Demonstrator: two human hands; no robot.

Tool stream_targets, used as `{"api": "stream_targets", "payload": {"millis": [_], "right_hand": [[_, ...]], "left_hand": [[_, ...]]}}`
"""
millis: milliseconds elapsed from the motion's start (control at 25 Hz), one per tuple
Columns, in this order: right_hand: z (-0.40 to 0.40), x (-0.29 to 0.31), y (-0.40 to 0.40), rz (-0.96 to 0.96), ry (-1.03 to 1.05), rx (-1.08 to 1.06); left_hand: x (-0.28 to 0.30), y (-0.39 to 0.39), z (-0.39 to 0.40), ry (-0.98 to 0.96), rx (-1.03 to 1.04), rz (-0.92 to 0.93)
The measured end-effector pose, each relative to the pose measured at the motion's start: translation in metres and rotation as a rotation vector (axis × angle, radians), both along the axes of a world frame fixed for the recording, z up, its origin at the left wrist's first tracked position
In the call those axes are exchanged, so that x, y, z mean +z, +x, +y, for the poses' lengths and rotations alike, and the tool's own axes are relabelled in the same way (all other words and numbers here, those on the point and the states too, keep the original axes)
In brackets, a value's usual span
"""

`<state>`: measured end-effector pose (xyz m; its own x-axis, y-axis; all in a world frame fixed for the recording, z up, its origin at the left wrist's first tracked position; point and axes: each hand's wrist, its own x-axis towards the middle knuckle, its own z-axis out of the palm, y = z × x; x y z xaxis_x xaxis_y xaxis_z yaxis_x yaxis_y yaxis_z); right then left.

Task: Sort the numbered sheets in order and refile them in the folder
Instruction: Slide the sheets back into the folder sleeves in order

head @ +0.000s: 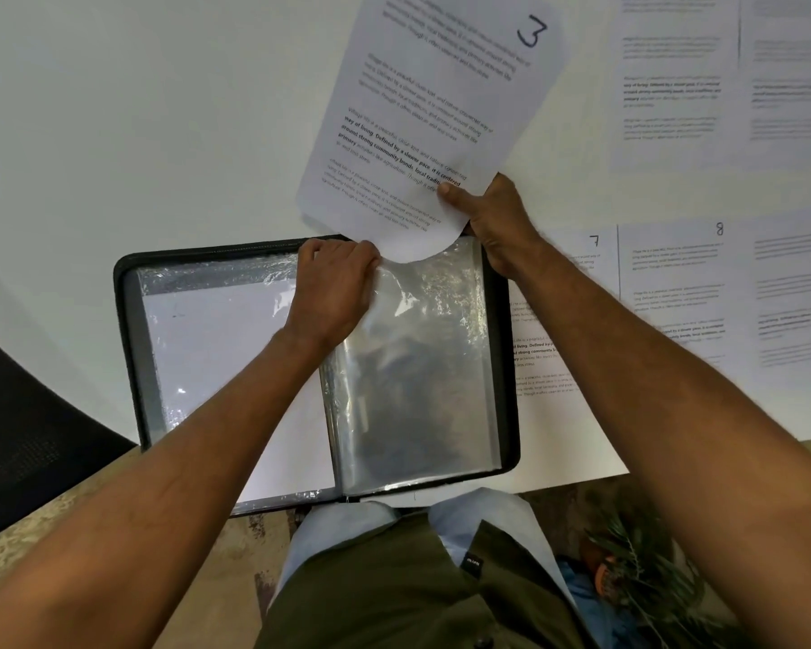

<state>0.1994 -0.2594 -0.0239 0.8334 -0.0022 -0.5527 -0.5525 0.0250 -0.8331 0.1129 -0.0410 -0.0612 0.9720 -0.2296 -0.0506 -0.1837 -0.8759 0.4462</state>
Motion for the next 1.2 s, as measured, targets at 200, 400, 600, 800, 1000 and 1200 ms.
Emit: {"api": "stream_targets", "payload": {"millis": [200, 400, 600, 800, 1000, 1200], "right_hand": [[-0.006, 0.002, 0.010, -0.028, 0.008, -0.021], [0.002, 0.002, 0.020, 0.001, 0.026, -0.116], [0.006, 0.000, 0.018, -0.011, 0.042, -0.087], [0.009, 0.003, 0.022, -0.049, 0.048, -0.080], [0.013, 0.007, 0.031, -0.074, 0.051, -0.099], [0.008, -0.003, 0.020, -0.037, 0.053, -0.025]], "left_hand": [[0.004, 0.005, -0.003, 0.042, -0.007, 0.000], [0.008, 0.003, -0.004, 0.065, -0.009, 0.007], [0.007, 0.004, -0.004, 0.073, -0.010, 0.003], [0.007, 0.003, -0.004, 0.083, -0.006, 0.008], [0.007, 0.003, -0.005, 0.079, 0.005, 0.018], [0.009, 0.003, -0.006, 0.079, -0.005, 0.029]]}}
